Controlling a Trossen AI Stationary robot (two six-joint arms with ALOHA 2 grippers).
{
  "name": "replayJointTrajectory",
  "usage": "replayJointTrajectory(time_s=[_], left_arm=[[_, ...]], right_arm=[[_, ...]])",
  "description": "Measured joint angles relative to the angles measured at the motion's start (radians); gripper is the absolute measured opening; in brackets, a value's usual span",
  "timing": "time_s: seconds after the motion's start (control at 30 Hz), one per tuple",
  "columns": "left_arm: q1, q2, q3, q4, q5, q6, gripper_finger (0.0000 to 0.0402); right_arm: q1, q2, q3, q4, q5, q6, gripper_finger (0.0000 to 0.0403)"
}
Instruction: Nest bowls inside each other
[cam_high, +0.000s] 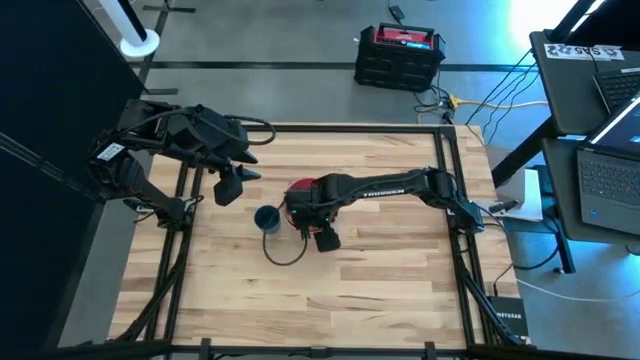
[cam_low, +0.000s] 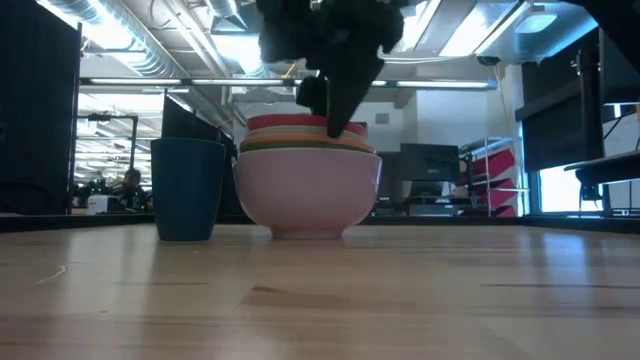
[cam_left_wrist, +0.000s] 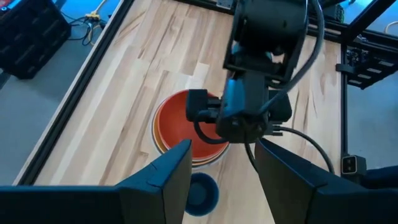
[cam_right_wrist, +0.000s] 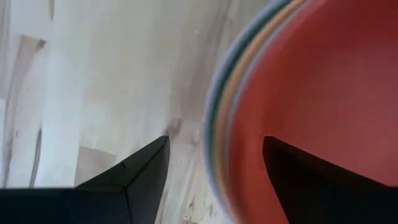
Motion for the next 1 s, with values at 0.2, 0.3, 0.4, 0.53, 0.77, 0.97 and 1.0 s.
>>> replayJointTrajectory(time_s=[0.2,0.3,0.4,0.53,0.77,0.97,1.0], left_arm=[[0.000,0.000,0.000,0.000,0.000,0.011,0.0160],[0.001,0.000,0.000,0.000,0.000,0.017,0.0160],[0.001,0.000,0.000,0.000,0.000,0.022,0.0160],[0.001,0.000,0.000,0.000,0.000,0.027,0.0160],[0.001,0.000,0.000,0.000,0.000,0.026,0.0160],[0.001,0.000,0.000,0.000,0.000,0.021,0.0160],[0.001,0.000,0.000,0.000,0.000,0.020,0.0160]], right_arm=[[0.000,-0.003,-0.034,0.042,0.003,-0.004,0.0154],[0.000,-0.004,-0.048,0.062,0.005,-0.007,0.0106],[0.000,-0.005,-0.062,0.081,0.006,-0.009,0.0059],[-0.001,-0.008,-0.073,0.090,0.001,-0.015,0.0020],[-0.014,-0.008,-0.072,0.070,0.000,-0.006,0.0006],[-0.035,-0.011,-0.107,0.060,0.000,0.013,0.0002],[-0.038,-0.013,-0.119,0.060,-0.003,0.017,0.0002]])
